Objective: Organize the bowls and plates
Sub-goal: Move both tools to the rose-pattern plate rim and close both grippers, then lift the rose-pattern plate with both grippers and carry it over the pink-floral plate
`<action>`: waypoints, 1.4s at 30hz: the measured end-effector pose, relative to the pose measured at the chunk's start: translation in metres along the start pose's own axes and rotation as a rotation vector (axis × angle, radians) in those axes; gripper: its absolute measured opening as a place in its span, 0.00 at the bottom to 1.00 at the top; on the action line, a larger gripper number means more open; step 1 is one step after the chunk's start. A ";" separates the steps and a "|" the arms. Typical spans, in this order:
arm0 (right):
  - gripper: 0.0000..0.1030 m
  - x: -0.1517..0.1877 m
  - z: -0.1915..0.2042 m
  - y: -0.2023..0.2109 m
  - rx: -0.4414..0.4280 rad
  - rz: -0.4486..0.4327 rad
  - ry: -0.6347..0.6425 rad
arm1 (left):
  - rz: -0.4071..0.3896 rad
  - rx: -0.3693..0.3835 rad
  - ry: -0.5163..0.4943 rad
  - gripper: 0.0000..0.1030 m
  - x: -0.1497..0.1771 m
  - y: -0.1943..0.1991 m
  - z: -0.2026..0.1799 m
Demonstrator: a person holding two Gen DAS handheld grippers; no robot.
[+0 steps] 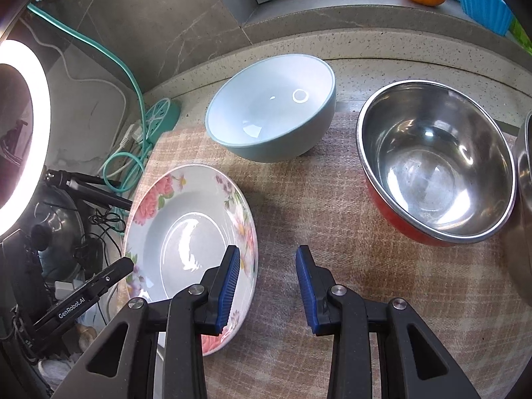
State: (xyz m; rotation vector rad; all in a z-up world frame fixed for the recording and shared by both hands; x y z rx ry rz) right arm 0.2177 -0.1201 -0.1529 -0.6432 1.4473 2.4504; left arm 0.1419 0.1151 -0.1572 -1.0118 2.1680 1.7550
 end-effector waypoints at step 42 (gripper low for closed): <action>0.09 0.002 0.008 -0.002 -0.041 0.037 -0.033 | -0.005 0.017 -0.002 0.12 -0.001 0.006 -0.017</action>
Point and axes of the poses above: each gripper's, at about its wrist camera, not at the fingertips, and y roughly against the way its jaws point, z to its left, x to its underside, the point moved 4 cm from there along -y, roughly the way its jaws point, and after that the axes turned 11 degrees about -z, right-handed, at the moved point
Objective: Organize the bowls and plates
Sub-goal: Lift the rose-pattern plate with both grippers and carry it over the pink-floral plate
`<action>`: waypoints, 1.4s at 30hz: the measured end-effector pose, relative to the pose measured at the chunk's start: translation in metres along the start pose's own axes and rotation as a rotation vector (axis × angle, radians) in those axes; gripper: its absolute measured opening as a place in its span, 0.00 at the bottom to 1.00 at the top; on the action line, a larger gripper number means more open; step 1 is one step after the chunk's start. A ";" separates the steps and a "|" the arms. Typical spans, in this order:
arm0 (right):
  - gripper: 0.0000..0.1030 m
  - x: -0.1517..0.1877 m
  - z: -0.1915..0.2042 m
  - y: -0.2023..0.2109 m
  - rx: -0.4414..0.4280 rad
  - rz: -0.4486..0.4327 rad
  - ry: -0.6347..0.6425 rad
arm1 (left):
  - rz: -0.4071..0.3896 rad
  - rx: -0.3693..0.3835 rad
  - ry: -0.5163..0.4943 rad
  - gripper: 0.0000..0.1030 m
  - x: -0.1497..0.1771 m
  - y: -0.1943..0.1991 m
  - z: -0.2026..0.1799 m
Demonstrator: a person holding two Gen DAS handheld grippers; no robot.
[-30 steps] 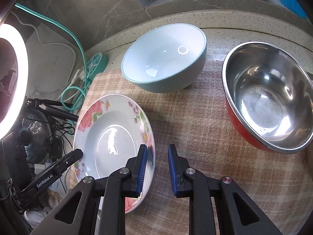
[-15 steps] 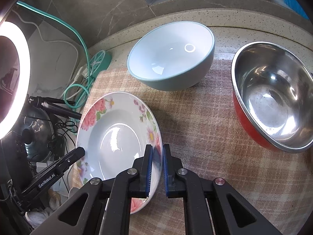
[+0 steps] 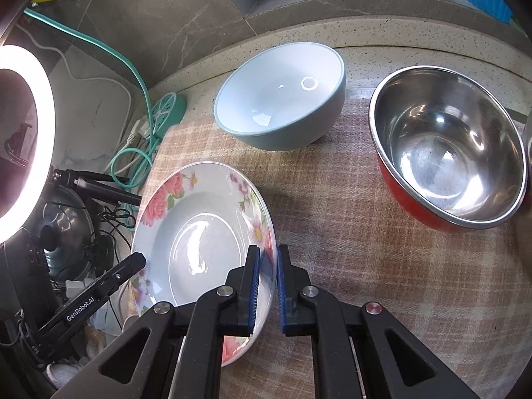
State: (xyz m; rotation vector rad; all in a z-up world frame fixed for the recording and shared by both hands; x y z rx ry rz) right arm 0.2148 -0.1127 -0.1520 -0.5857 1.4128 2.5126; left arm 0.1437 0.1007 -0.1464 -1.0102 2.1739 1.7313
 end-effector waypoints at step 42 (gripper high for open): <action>0.09 0.059 -0.076 0.116 0.049 -0.083 -0.100 | 0.043 0.140 -0.109 0.12 0.069 0.050 -0.089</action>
Point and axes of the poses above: each gripper's, at about its wrist camera, not at the fingertips, and y roughly against the way its jaws point, z to its left, x to its underside, the point moved 4 cm from there along -y, roughly the way its jaws point, and after that the axes turned 11 degrees about -z, right-handed, at the moved point
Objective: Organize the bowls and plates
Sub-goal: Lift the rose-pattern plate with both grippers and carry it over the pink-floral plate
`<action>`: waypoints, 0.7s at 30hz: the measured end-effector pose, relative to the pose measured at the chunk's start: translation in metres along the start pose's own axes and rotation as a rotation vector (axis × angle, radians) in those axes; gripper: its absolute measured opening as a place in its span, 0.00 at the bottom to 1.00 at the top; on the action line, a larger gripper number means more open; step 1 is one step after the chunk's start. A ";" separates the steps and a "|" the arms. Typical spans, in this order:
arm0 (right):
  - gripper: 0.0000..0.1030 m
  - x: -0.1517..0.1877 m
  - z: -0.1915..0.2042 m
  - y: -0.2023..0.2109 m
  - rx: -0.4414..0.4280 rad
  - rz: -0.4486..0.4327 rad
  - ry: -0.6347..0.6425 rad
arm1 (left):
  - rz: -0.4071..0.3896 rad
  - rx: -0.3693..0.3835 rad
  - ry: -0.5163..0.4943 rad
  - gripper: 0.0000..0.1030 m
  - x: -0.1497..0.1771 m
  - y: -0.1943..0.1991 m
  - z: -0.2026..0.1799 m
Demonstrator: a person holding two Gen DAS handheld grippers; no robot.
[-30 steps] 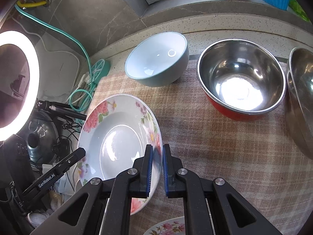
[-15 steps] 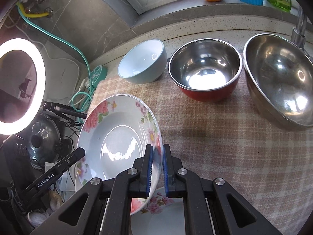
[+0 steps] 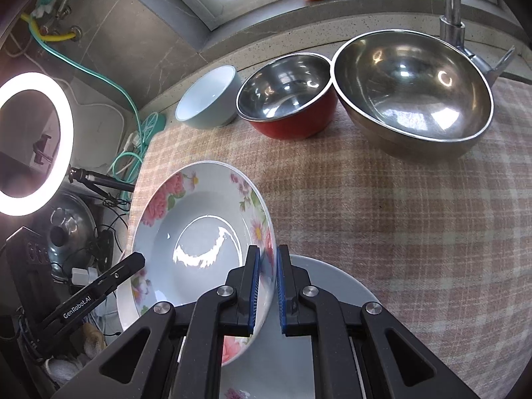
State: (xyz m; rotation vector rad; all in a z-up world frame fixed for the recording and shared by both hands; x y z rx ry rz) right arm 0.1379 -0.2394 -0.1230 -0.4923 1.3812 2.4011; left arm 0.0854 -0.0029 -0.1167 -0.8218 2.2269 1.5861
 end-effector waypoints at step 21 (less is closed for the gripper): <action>0.09 0.050 -0.050 0.041 0.043 -0.013 -0.064 | 0.067 0.043 -0.051 0.12 0.050 0.004 -0.039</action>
Point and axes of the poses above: each gripper's, at about its wrist camera, not at the fingertips, and y roughly against the way its jaws point, z to its left, x to its underside, the point moved 4 cm from there along -y, roughly the way its jaws point, and after that the axes turned 11 degrees about -z, right-handed, at the moved point
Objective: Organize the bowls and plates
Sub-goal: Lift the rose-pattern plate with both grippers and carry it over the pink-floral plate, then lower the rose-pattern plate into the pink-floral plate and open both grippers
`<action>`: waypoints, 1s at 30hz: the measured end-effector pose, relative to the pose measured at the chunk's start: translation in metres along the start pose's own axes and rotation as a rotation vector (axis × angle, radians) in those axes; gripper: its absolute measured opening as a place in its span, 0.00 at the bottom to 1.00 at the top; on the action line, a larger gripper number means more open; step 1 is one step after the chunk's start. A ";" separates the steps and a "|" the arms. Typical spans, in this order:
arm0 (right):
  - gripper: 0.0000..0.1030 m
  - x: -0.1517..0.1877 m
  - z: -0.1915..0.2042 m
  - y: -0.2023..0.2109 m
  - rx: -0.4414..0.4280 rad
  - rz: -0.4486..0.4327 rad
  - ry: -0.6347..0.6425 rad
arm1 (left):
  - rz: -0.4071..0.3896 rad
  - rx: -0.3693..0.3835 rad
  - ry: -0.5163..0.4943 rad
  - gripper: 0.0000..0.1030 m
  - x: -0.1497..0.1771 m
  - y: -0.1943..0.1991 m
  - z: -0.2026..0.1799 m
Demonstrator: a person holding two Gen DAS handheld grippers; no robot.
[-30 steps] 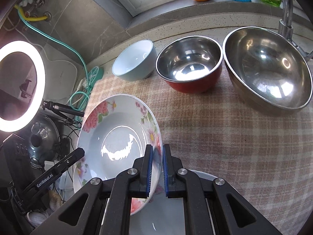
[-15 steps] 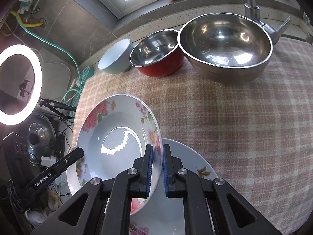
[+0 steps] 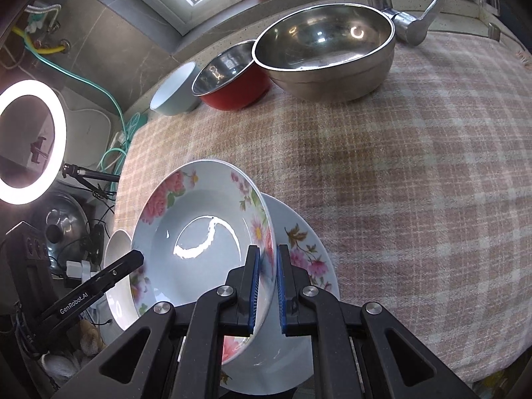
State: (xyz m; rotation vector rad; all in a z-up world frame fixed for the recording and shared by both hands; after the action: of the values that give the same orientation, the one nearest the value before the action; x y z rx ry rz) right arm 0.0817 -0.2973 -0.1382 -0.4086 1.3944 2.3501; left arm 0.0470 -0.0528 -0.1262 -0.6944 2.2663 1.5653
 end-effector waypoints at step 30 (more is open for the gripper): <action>0.09 0.034 -0.020 0.005 0.047 0.003 -0.005 | 0.048 -0.018 -0.044 0.12 0.037 -0.009 -0.007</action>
State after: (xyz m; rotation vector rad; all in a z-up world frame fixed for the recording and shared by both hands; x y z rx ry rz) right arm 0.0504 -0.3114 -0.1585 -0.3867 1.4460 2.3146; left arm 0.0207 -0.0704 -0.1492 -0.6076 2.2553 1.6087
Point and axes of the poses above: each gripper's, at about its wrist camera, not at the fingertips, and y roughly against the way its jaws point, z to its left, x to its underside, the point moved 4 cm from there along -y, roughly the way its jaws point, and after that the axes turned 11 degrees about -z, right-handed, at the moved point
